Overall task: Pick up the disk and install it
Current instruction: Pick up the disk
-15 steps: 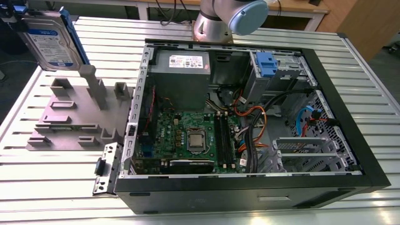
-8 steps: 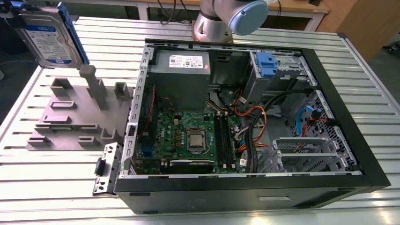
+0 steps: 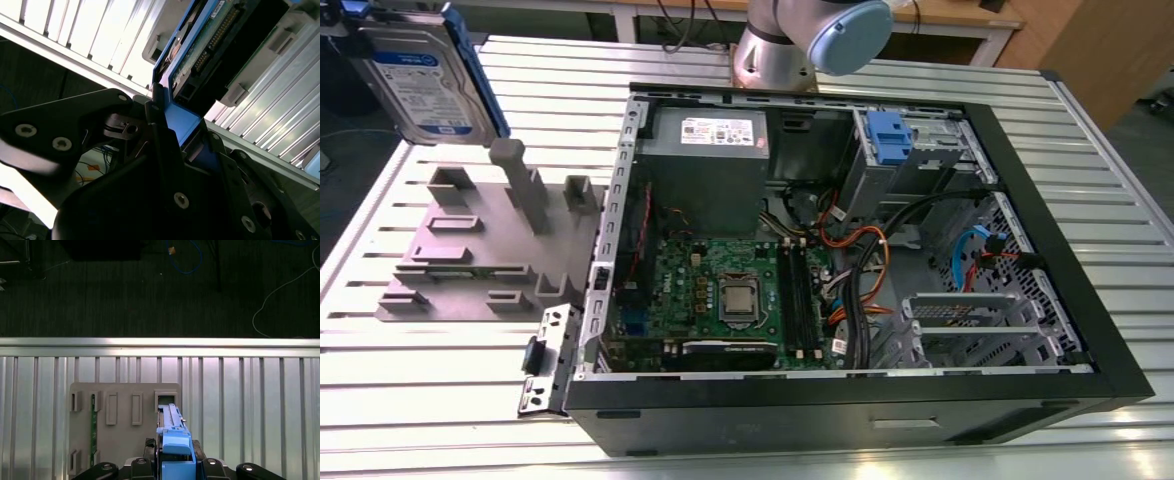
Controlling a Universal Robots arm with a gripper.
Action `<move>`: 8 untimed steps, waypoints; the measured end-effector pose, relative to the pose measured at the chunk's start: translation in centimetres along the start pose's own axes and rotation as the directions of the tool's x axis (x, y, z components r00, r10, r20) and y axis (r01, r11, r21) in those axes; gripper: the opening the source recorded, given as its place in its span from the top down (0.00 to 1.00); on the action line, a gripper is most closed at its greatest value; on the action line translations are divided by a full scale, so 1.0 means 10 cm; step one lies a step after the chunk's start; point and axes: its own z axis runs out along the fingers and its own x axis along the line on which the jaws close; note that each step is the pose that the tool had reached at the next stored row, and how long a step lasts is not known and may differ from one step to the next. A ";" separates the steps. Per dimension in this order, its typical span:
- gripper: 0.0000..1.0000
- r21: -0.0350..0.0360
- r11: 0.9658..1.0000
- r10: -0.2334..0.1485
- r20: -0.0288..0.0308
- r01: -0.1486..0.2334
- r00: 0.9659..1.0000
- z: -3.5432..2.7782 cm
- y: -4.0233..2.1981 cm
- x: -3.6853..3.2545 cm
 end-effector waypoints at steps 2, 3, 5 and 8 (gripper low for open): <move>0.64 0.000 1.000 0.000 0.000 0.000 1.000 -0.007 0.000 0.000; 0.64 0.000 1.000 0.000 0.000 0.000 1.000 -0.011 0.000 0.000; 0.64 0.000 1.000 0.000 0.000 0.000 1.000 -0.018 0.000 0.000; 0.64 0.000 1.000 0.000 0.000 0.000 1.000 -0.026 0.001 0.000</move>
